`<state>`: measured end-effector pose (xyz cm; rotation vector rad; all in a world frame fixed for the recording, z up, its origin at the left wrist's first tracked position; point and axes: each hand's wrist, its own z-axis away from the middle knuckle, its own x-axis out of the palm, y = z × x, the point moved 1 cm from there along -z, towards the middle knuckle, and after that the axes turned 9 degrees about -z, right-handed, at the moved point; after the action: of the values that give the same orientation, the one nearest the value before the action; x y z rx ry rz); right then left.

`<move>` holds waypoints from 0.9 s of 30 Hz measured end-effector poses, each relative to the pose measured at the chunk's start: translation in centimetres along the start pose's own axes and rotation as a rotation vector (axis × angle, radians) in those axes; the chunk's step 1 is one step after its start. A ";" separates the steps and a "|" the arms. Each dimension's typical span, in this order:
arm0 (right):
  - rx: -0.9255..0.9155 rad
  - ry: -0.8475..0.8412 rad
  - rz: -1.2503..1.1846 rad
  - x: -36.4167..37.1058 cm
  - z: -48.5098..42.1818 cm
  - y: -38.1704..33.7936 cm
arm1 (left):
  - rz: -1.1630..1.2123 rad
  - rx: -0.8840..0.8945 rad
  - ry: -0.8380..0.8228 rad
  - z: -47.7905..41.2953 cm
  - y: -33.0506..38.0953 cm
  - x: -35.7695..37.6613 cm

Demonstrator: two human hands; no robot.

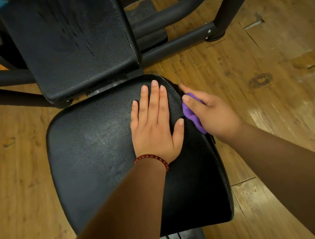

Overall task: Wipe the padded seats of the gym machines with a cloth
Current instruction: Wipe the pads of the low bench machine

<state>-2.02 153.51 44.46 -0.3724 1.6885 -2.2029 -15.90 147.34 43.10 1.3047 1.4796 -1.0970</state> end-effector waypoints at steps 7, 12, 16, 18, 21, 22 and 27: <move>-0.058 -0.065 0.089 1.3 -2.6 -2.3 | -0.035 0.009 -0.012 -0.1 -0.1 0.0; -0.014 0.034 -0.012 0.2 1.8 0.6 | -0.026 0.018 -0.014 -0.1 -0.1 0.0; 0.027 0.026 -0.032 0.3 1.2 0.5 | -0.029 0.013 -0.022 -0.1 -0.1 -0.1; 0.023 0.025 -0.045 0.6 -0.3 -0.4 | -0.028 0.016 -0.027 -0.1 -0.1 0.0; -0.027 0.015 -0.056 1.0 -1.1 -1.0 | -0.023 0.024 -0.024 -0.2 -0.1 -0.1; -0.034 0.016 -0.040 1.0 -0.6 -0.7 | -0.026 0.026 -0.027 -0.2 -0.1 -0.1; 0.012 0.080 -0.046 0.2 4.0 2.4 | -0.053 0.060 -0.036 -0.2 -0.1 -0.2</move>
<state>-0.32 149.37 43.18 -0.3275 1.7234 -2.2884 -15.98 147.46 43.37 1.2869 1.4719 -1.2012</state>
